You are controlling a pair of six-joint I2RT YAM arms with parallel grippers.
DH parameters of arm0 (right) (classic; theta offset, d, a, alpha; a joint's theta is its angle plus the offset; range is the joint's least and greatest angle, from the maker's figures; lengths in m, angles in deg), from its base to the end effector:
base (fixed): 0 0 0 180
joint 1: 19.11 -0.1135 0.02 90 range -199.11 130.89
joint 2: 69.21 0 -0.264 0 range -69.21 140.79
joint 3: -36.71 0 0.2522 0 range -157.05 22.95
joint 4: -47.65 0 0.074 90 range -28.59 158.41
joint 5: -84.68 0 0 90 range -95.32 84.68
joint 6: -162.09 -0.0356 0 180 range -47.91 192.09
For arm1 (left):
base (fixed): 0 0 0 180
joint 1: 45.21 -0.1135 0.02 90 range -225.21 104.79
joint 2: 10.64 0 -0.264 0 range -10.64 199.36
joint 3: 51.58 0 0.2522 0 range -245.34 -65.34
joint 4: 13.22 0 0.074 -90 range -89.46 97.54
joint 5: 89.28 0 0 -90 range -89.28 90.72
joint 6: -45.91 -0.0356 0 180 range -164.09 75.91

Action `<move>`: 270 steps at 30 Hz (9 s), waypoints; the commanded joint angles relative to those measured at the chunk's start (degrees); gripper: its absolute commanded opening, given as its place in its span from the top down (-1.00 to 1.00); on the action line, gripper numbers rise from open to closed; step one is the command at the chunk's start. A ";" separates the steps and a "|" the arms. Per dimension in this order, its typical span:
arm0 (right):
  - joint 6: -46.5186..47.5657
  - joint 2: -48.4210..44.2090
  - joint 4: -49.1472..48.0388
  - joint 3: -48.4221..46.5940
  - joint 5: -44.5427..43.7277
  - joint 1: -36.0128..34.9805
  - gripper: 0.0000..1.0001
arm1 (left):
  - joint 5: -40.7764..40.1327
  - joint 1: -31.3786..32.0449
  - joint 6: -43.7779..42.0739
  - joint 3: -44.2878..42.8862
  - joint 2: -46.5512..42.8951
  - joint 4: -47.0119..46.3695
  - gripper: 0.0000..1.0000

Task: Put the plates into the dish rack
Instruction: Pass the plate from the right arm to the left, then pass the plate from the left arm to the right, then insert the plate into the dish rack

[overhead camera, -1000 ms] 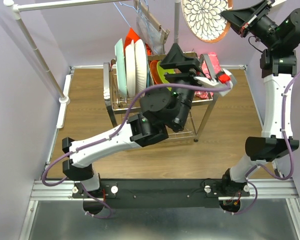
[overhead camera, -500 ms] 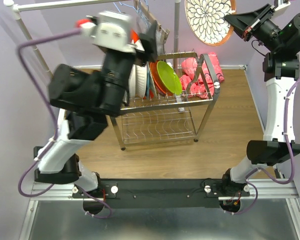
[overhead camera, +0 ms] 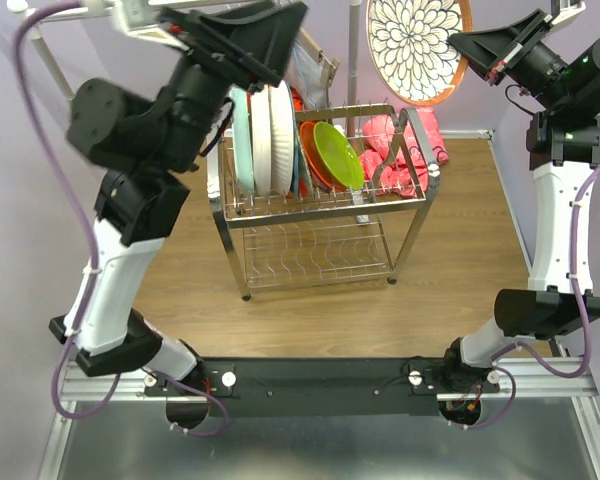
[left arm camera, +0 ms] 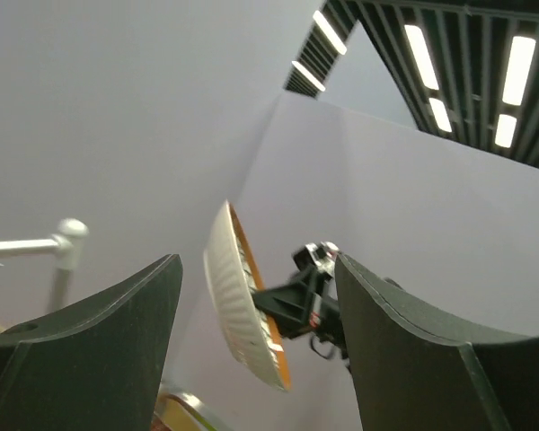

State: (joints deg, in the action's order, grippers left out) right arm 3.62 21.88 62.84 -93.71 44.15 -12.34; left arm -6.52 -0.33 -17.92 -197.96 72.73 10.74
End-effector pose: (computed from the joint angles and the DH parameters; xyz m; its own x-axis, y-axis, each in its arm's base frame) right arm 0.3098 -0.0095 0.5770 -0.4204 0.6587 -0.6240 -0.6024 0.3117 0.7348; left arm 0.1370 -0.1301 0.6693 0.1225 -0.7395 -0.6620 0.7629 0.4968 -0.4138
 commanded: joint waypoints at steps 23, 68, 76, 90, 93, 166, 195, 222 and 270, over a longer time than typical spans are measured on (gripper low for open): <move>12.74 -4.17 -6.97 0.21 -0.34 -3.16 0.99 | 20.26 -6.21 23.75 -9.15 12.87 19.58 -0.55; 48.85 -6.18 7.89 -10.52 -11.07 -15.11 -0.50 | -2.51 -4.28 15.92 -8.62 8.12 18.73 1.00; 85.51 -15.38 8.41 -0.96 10.25 -15.12 -0.86 | -1.19 -6.47 20.32 -8.01 7.77 16.35 1.00; 144.64 -17.09 34.41 4.95 11.54 -18.96 -0.92 | 0.39 -6.56 25.33 -7.22 8.73 15.47 1.00; 153.00 -17.87 35.75 7.58 5.30 -23.44 -0.92 | 1.53 -6.30 26.30 -7.22 9.70 15.29 1.00; 90.11 -12.08 4.10 -4.71 -38.40 -41.75 0.99 | -16.30 -1.47 6.17 14.22 -14.02 3.43 -0.48; 37.88 -14.53 13.86 4.42 -44.46 -34.89 0.99 | -23.78 -1.38 3.71 28.03 -25.63 5.71 -0.49; 38.58 -17.35 15.88 13.92 -42.62 -34.45 0.99 | -24.48 -1.46 4.50 29.52 -26.60 5.45 -0.49; 33.66 -9.88 28.89 -0.67 -46.13 -35.33 0.99 | -24.66 -1.47 5.20 33.83 -29.23 2.64 -0.50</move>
State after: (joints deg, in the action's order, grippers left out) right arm 39.46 13.00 97.66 -91.98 0.53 -47.23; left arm -29.32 -1.95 -13.41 -164.62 44.28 14.78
